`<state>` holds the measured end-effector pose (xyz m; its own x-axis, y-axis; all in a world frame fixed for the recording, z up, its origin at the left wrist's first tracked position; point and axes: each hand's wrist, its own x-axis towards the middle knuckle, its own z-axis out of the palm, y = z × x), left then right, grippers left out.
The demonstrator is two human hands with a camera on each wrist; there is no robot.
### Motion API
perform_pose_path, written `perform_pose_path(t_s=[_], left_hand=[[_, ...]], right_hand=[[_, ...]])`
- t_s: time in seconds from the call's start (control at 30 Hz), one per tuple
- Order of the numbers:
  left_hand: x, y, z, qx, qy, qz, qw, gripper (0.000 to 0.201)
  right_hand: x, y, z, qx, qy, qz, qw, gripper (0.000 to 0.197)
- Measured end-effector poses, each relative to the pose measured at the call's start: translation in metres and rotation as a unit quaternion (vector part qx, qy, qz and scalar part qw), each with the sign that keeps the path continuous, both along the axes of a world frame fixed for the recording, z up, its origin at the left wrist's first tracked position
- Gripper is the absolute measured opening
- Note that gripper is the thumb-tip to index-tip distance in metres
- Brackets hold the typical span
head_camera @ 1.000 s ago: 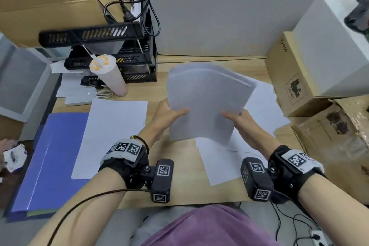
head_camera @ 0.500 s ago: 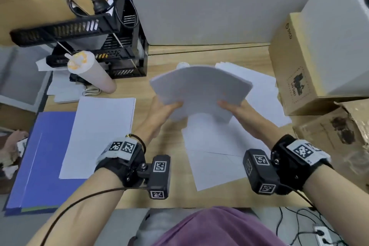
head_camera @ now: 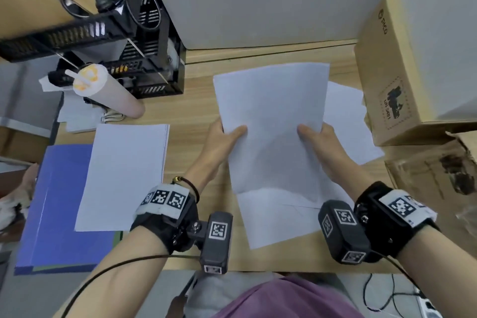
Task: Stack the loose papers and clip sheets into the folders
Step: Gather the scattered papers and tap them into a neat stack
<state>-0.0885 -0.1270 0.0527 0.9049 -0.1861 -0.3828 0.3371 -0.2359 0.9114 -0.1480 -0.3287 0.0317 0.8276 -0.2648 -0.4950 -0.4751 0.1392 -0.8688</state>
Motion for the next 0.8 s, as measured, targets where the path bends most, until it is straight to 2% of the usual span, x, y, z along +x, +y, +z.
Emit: perform_pose_path(t_s=[0.13,0.23,0.33,0.4,0.47,0.53,0.63,0.73,0.8], left_hand=[[-0.004,-0.011,0.001,0.021,-0.005,-0.051,0.998,0.021],[0.007,-0.02,0.008,0.013,0.004,-0.033,0.999,0.02],[0.012,-0.012,-0.012,0.045,0.062,0.013,0.997,0.027],[0.009,0.003,-0.037,0.138,0.099,0.022,0.985,0.023],[0.002,0.015,-0.058,0.195,0.162,0.043,0.966,0.018],[-0.006,0.019,-0.072,0.179,0.229,0.052,0.956,0.019],[-0.015,0.008,-0.079,0.166,0.26,-0.021,0.951,0.04],[-0.015,-0.007,-0.081,0.178,0.229,-0.091,0.953,0.045],[-0.014,-0.012,-0.082,0.188,0.209,-0.09,0.955,0.043]], right_hand=[[-0.01,-0.007,-0.013,-0.01,0.046,0.019,0.999,0.017],[-0.003,-0.018,-0.012,-0.021,0.055,0.006,0.998,0.019],[-0.002,-0.034,-0.012,-0.048,0.062,0.006,0.997,0.015],[-0.008,-0.047,-0.018,-0.063,0.084,-0.009,0.994,0.012],[-0.016,-0.059,-0.03,-0.074,0.116,-0.021,0.99,0.016],[-0.022,-0.065,-0.04,-0.092,0.147,-0.014,0.985,0.027],[-0.029,-0.065,-0.048,-0.095,0.178,0.002,0.979,0.033],[-0.032,-0.058,-0.05,-0.055,0.19,0.011,0.98,0.03],[-0.033,-0.053,-0.052,-0.033,0.19,0.006,0.981,0.028]])
